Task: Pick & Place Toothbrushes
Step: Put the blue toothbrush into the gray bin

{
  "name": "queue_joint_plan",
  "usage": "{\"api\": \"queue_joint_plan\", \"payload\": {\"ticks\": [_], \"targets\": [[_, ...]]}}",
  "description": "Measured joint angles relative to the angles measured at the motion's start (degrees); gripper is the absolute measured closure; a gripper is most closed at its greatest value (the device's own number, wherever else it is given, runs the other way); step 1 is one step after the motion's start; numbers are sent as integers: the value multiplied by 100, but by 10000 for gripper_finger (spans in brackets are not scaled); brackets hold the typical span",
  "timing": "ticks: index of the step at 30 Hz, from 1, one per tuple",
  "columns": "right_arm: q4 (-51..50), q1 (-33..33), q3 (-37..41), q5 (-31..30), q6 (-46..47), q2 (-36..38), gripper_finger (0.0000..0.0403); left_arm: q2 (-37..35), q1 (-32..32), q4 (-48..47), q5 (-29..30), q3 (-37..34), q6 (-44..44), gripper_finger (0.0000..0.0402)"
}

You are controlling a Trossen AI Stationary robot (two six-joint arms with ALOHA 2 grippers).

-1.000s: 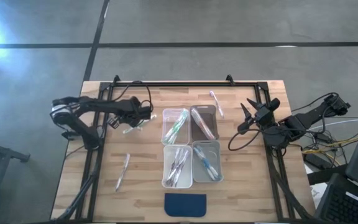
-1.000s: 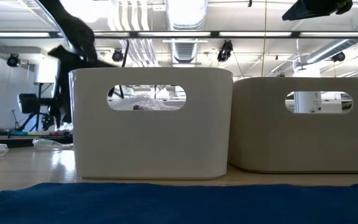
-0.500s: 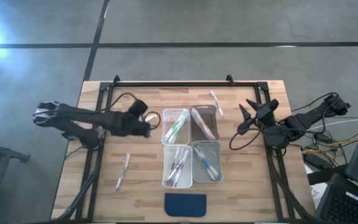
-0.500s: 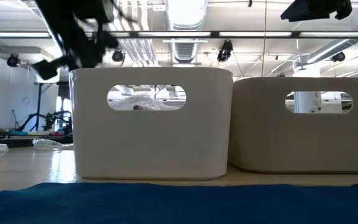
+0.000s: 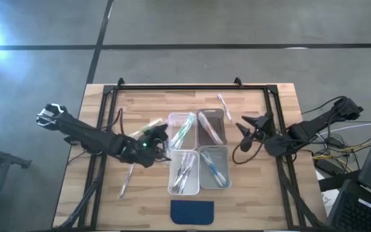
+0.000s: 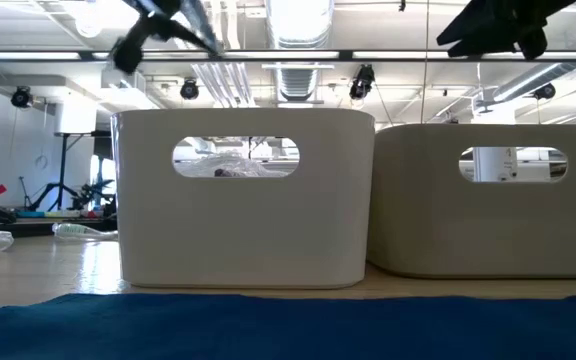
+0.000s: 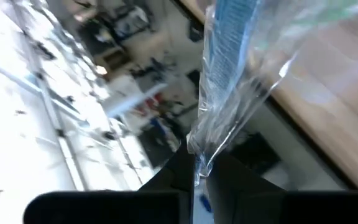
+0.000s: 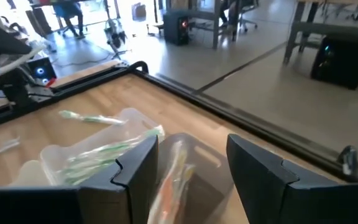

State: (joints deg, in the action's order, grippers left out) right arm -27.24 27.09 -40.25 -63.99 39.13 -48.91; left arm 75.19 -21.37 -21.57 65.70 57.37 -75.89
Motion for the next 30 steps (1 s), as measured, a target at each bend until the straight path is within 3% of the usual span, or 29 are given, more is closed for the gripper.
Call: {"api": "queue_joint_plan", "payload": {"ticks": [6, 11, 25, 30], "targets": [[695, 0, 0, 395, -169, -452, 232, 510, 31, 2124, -99, 4, -2067, 376], [1682, 0, 0, 1003, -945, -761, 244, 962, 66, 3522, -572, 61, -3096, 376], [4646, 0, -2, 2730, -2573, -1648, 250, 1889, 287, 7809, -2181, 71, -5495, 376], [5298, -4, -2, 3236, -2673, -1748, 232, 1994, 357, 8632, -2267, 180, -6122, 376]]}}
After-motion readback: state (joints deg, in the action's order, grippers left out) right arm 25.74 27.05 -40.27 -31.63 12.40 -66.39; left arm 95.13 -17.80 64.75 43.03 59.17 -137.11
